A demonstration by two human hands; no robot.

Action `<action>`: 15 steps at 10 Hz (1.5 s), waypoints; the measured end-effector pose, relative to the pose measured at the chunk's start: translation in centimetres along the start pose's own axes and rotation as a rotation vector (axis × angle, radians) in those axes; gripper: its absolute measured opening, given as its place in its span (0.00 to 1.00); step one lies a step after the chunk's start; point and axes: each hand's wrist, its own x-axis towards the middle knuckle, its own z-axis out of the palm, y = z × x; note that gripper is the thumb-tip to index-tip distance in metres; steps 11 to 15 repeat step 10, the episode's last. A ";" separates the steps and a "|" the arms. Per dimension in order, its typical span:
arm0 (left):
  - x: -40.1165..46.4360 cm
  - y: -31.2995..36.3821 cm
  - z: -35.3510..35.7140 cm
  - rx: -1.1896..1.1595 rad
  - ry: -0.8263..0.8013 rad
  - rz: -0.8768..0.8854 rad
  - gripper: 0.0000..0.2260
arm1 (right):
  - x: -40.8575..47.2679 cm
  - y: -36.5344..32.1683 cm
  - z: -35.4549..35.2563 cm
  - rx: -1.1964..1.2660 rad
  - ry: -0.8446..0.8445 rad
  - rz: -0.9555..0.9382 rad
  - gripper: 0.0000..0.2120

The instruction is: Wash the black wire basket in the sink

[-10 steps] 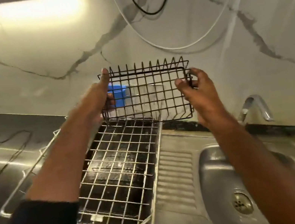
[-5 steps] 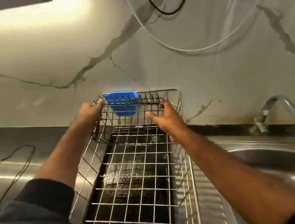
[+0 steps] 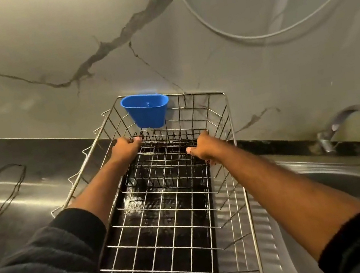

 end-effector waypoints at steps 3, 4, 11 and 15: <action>-3.3 2.7 1.5 0.204 0.143 0.195 0.19 | -1.7 0.6 -0.3 -0.181 0.371 -0.185 0.19; -6.0 3.6 2.2 0.234 0.176 0.379 0.16 | -3.5 0.8 -1.4 -0.177 0.452 -0.295 0.13; -26.4 8.8 7.3 0.505 0.359 0.963 0.19 | -20.8 13.4 -6.6 -0.161 0.815 -0.439 0.17; -26.4 8.8 7.3 0.505 0.359 0.963 0.19 | -20.8 13.4 -6.6 -0.161 0.815 -0.439 0.17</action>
